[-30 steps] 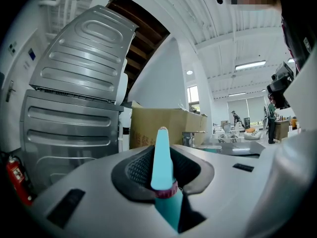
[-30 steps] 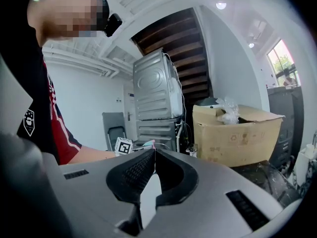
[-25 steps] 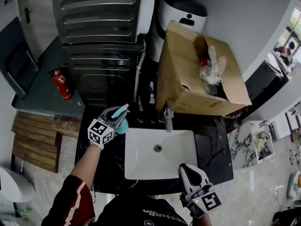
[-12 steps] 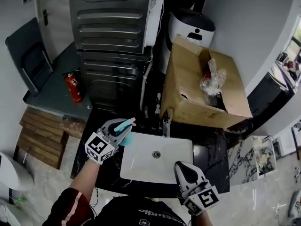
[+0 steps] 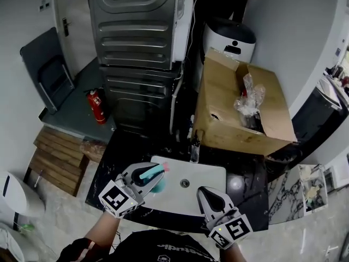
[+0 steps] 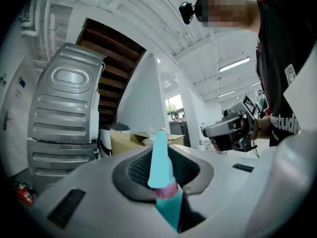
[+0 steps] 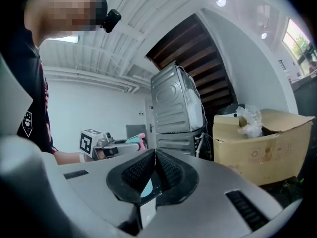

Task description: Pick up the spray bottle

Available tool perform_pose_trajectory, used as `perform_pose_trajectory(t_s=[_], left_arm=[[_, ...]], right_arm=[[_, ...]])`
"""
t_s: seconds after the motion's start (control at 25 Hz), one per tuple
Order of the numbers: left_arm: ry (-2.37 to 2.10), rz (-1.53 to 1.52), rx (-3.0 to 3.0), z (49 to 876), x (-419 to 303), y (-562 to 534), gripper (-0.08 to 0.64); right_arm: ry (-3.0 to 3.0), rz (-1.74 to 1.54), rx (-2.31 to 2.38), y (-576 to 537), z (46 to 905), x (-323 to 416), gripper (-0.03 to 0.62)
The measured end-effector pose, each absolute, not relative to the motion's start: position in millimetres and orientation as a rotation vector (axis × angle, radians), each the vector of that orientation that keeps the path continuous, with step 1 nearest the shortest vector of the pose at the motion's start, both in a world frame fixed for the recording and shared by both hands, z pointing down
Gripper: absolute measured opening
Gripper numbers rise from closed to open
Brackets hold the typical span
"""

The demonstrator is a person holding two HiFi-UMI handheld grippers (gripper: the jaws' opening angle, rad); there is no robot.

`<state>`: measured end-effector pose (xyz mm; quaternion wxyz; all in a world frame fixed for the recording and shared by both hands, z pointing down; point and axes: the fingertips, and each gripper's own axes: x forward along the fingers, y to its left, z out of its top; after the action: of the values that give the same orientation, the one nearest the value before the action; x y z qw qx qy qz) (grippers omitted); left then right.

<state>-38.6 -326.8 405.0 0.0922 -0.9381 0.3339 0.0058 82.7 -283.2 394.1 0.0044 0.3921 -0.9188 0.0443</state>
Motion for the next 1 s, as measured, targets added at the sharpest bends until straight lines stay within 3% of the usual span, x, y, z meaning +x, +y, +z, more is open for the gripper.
perform_pose_trajectory(t_s=[1.0], left_arm=[[0.966,0.087,-2.842,384.2,-7.3,-292.5,0.086]], right_arm=[[-2.908,0.132,1.181,-276.9,394.3,87.2,0.037]])
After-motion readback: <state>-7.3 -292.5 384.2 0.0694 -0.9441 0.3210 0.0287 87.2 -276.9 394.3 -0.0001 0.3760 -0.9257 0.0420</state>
